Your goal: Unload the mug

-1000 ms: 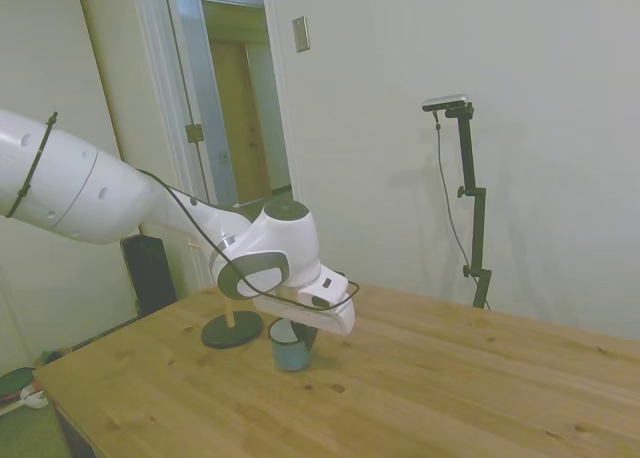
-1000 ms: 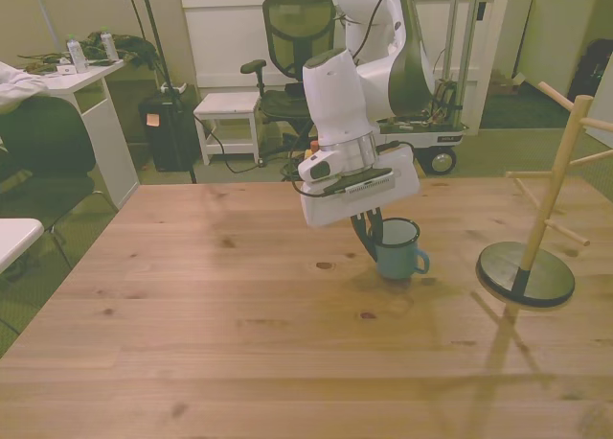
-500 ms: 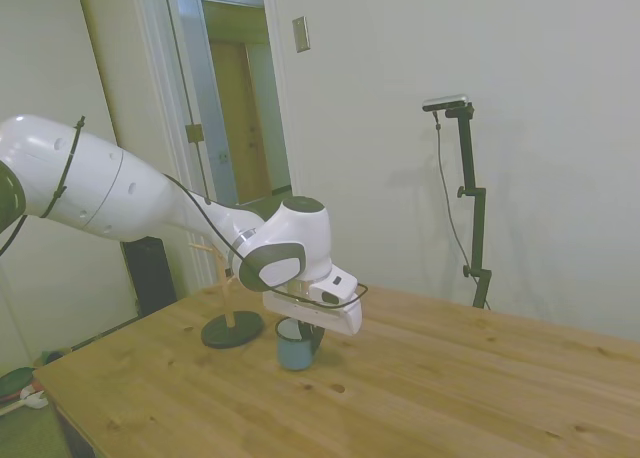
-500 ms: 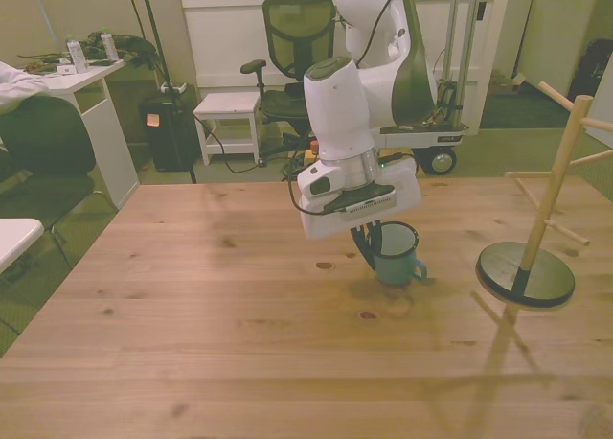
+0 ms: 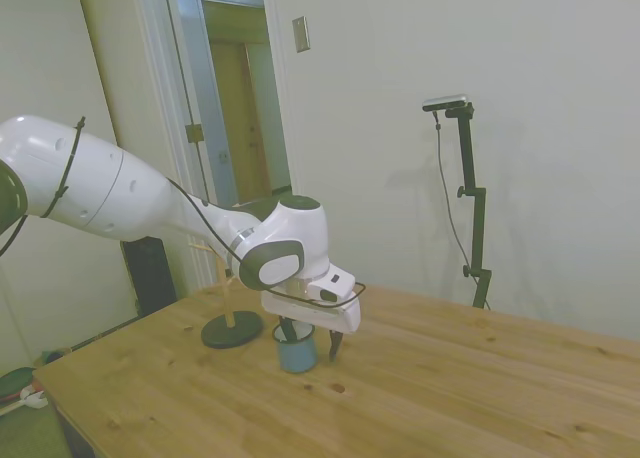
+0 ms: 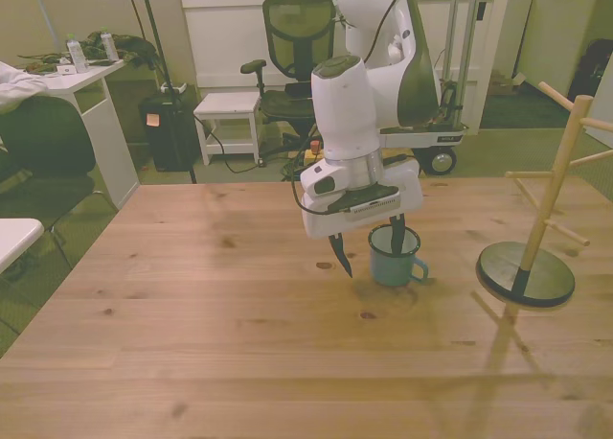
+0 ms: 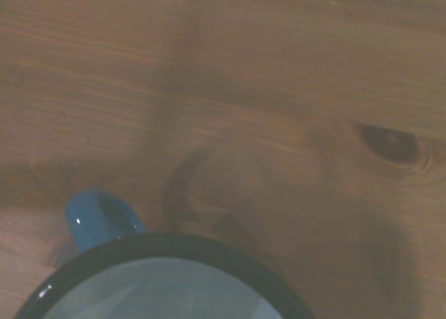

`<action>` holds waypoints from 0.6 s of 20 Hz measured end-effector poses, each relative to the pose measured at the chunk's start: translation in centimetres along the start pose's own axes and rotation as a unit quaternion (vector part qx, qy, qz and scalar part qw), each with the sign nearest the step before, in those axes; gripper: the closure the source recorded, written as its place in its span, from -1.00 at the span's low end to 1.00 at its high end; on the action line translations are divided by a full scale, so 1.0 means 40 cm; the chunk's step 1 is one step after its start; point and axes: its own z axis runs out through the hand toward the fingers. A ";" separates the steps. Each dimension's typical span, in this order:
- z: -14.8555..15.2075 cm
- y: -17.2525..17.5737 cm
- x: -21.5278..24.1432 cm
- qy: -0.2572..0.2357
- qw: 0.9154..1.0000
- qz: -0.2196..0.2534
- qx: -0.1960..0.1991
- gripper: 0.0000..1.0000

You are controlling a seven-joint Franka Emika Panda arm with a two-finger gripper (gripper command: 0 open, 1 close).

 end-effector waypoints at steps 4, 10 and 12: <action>-0.044 -0.016 -0.019 0.017 1.000 -0.002 0.019 -1.00; -0.113 -0.010 -0.091 0.027 0.998 -0.026 0.053 -1.00; -0.134 0.001 -0.117 0.035 0.997 -0.032 0.059 -1.00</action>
